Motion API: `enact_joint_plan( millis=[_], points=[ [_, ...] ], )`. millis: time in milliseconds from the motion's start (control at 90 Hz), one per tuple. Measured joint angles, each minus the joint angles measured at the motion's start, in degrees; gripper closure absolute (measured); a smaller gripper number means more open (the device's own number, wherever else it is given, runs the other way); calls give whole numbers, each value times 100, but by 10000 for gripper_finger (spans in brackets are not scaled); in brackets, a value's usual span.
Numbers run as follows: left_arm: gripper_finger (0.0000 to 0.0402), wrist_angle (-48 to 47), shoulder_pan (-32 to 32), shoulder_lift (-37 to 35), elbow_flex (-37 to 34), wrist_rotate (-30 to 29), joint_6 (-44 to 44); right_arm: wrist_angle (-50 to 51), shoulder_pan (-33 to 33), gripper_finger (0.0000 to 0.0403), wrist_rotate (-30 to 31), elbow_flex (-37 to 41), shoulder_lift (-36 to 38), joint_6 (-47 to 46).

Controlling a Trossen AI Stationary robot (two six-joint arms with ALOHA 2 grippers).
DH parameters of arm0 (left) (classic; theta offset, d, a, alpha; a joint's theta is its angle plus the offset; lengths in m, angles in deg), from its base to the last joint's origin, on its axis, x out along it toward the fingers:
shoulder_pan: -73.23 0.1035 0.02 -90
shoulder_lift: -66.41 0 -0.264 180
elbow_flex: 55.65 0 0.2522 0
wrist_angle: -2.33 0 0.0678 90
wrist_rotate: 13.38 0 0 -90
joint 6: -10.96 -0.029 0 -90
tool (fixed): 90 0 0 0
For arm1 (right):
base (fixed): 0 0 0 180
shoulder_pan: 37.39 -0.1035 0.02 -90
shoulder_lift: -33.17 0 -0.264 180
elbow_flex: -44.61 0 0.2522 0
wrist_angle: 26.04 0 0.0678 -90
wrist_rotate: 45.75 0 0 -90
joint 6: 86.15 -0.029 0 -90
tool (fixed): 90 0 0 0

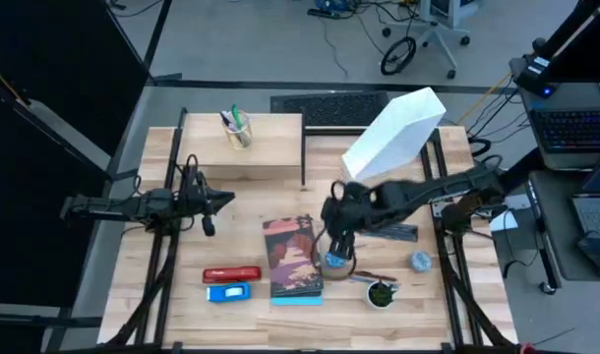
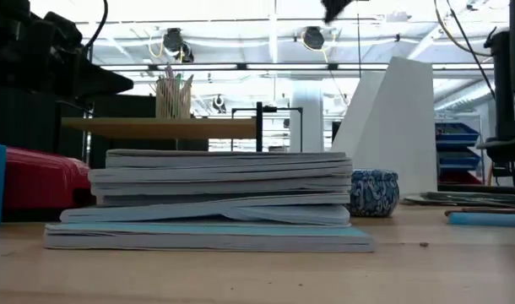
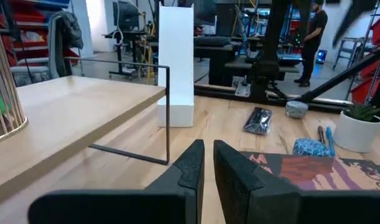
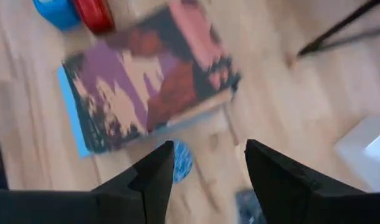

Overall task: Stock shelves
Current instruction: Put the white flower pot to the right side of the shelf

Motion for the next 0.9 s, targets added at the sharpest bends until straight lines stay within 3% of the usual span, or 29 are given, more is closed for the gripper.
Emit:
enact_joint_plan(
  millis=[378, 678, 900],
  points=[
    [379, 1, -2, 0, 0, 0, 0, -1357, -874, 222, -819, 2275, 0, -1328],
    [379, 0, -2, 0, 0, 0, 4, -2363, -883, 222, -1498, 3162, -2, -1520],
    [379, 0, 0, 0, 0, 0, 17, -2411, -876, 222, -1598, 3154, 193, -1411]
  ],
)
